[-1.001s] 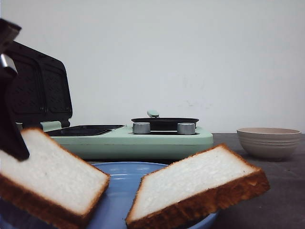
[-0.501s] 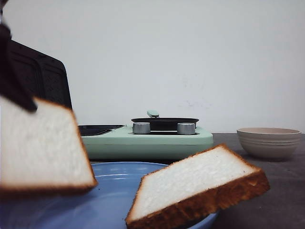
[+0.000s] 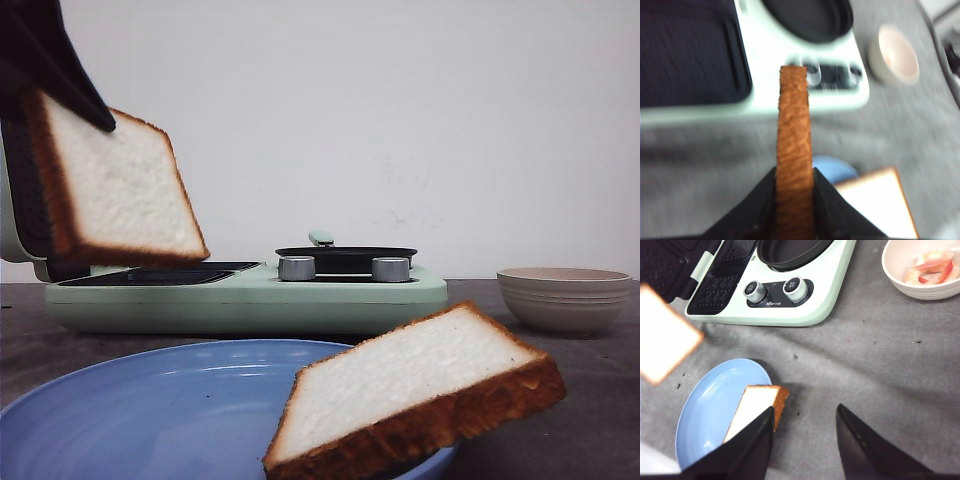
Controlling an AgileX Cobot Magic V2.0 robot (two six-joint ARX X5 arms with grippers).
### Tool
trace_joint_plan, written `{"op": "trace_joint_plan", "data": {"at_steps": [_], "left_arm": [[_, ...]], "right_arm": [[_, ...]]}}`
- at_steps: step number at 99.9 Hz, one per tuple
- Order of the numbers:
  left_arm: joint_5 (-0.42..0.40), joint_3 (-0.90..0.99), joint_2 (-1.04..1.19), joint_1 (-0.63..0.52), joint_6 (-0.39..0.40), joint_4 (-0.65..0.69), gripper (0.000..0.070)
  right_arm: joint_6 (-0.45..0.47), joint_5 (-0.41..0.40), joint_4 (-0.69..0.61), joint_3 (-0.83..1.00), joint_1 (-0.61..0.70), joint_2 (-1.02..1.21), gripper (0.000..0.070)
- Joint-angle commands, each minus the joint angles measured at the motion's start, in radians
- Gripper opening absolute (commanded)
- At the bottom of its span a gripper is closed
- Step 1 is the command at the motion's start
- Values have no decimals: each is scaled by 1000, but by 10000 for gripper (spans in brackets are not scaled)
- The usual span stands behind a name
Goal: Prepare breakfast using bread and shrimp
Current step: 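Lift the bread slice with the left gripper toward the sandwich maker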
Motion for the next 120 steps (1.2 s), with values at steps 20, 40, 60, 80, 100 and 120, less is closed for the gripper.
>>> {"op": "trace_joint_plan", "data": {"at_steps": [20,40,60,80,100,120], "left_arm": [[-143,51,59,-6,98,130,3],[-238,170,206,-6,188,145,4],[-328,367,391,-5,286,143,3],[-415,574,567,-5,379,143,3],[-506,724,724,-6,521,134,3],[-582,753,819,-10,648,179,3]], "right_arm": [[10,-3,10,10,1,3,241],[6,0,10,10,1,3,241],[2,0,10,10,1,3,241],[-6,0,10,10,1,3,241],[-10,0,9,10,1,3,241],[-10,0,9,10,8,3,241]]}}
